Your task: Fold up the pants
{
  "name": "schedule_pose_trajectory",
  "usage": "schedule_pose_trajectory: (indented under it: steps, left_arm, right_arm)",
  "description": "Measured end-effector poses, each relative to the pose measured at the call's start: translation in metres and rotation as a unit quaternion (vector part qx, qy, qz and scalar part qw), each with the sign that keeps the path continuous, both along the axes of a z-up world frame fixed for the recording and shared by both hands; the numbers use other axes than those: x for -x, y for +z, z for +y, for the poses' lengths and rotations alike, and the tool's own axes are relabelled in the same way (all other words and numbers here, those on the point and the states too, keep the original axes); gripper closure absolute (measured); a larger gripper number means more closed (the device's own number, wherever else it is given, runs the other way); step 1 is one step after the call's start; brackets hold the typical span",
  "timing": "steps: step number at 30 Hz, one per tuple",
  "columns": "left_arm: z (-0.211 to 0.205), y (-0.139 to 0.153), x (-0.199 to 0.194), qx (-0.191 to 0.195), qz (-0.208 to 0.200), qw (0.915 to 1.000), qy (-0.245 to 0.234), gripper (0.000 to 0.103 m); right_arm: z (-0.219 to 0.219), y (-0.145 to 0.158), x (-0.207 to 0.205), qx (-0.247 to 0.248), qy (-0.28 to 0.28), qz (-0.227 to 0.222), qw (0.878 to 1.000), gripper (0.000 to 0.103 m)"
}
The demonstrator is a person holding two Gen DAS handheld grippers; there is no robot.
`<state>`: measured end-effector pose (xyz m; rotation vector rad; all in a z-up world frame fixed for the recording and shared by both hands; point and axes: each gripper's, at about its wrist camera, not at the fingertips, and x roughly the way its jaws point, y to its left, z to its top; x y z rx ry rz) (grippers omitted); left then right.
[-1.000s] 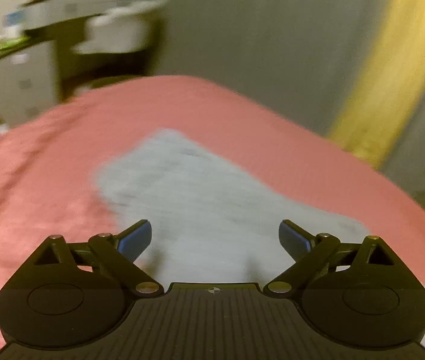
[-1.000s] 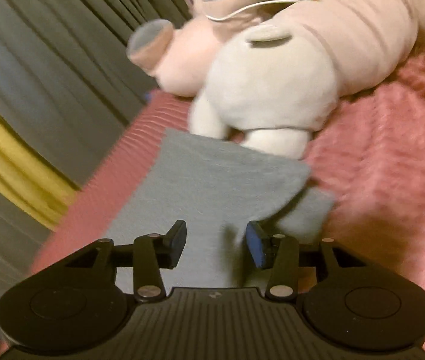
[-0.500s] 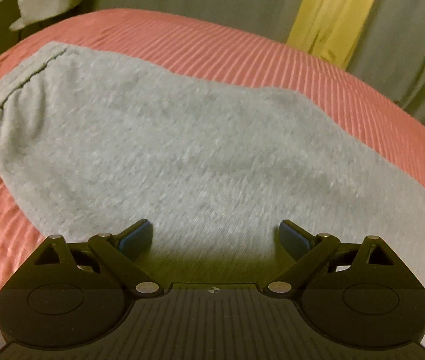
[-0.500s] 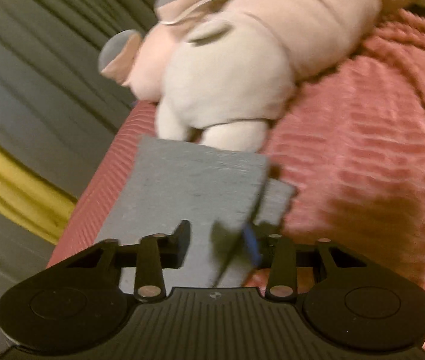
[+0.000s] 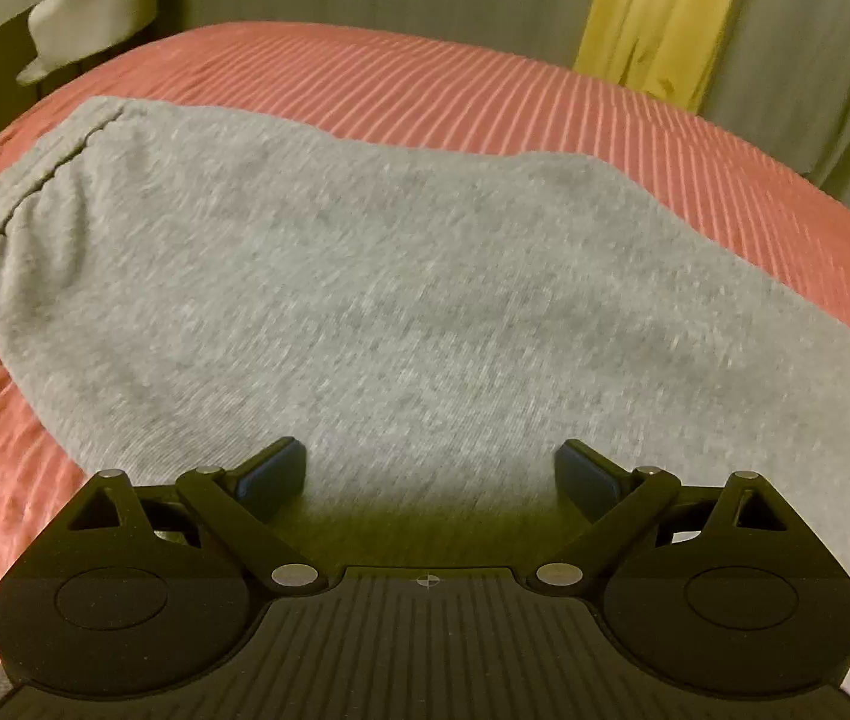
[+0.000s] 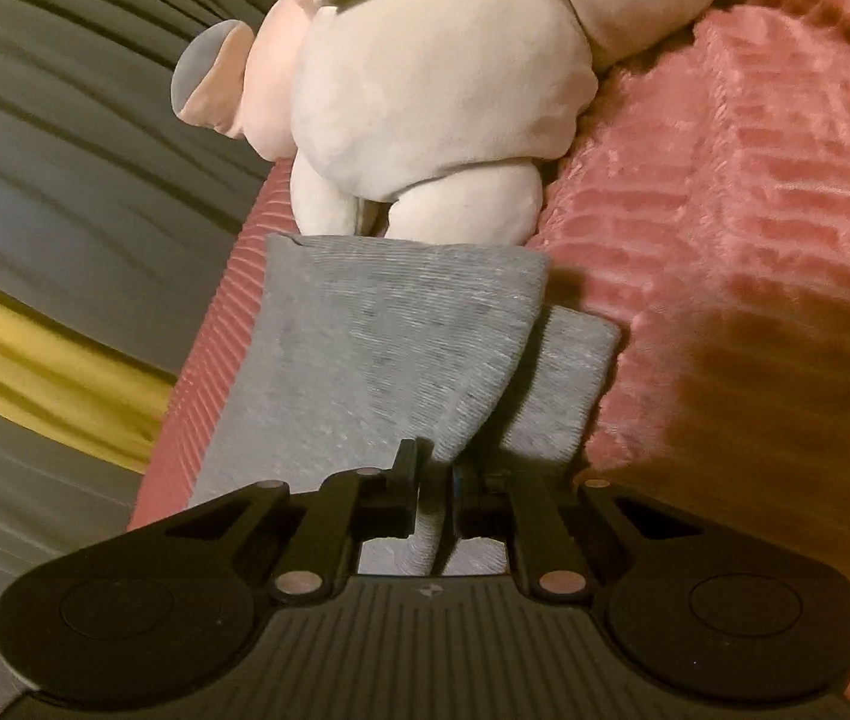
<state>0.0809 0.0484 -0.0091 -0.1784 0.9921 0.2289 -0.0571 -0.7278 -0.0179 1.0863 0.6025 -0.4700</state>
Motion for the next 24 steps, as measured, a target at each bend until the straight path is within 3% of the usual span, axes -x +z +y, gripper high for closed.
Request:
schedule_pose_trajectory:
  steps: [3, 7, 10, 13, 16, 24]
  left_arm:
    - [0.001, -0.001, -0.001, -0.001, 0.0, 1.0, 0.0, 0.006]
    - [0.004, -0.001, -0.001, 0.007, -0.001, 1.0, 0.006, 0.006]
    - [0.003, -0.001, -0.001, 0.004, 0.001, 1.0, 0.004, 0.006]
    - [0.001, -0.002, -0.002, -0.002, 0.004, 1.0, 0.0, 0.006]
    - [0.0, -0.003, -0.002, -0.006, 0.005, 1.0, -0.004, 0.006]
    - [-0.001, -0.003, -0.002, -0.004, 0.004, 0.9999, -0.01, 0.006]
  right_arm:
    - [0.004, 0.006, 0.002, 0.008, -0.002, -0.008, 1.0, 0.1]
    - [-0.002, 0.014, 0.021, -0.046, -0.035, -0.072, 0.996, 0.1]
    - [0.002, 0.02, 0.015, 0.039, -0.017, -0.008, 0.999, 0.1]
    - [0.004, 0.0, 0.004, 0.05, -0.001, 0.052, 0.997, 0.1]
    - [-0.001, -0.009, 0.013, 0.015, -0.027, 0.029, 0.999, 0.1]
    - [-0.001, -0.018, 0.017, 0.004, -0.031, 0.018, 0.999, 0.098]
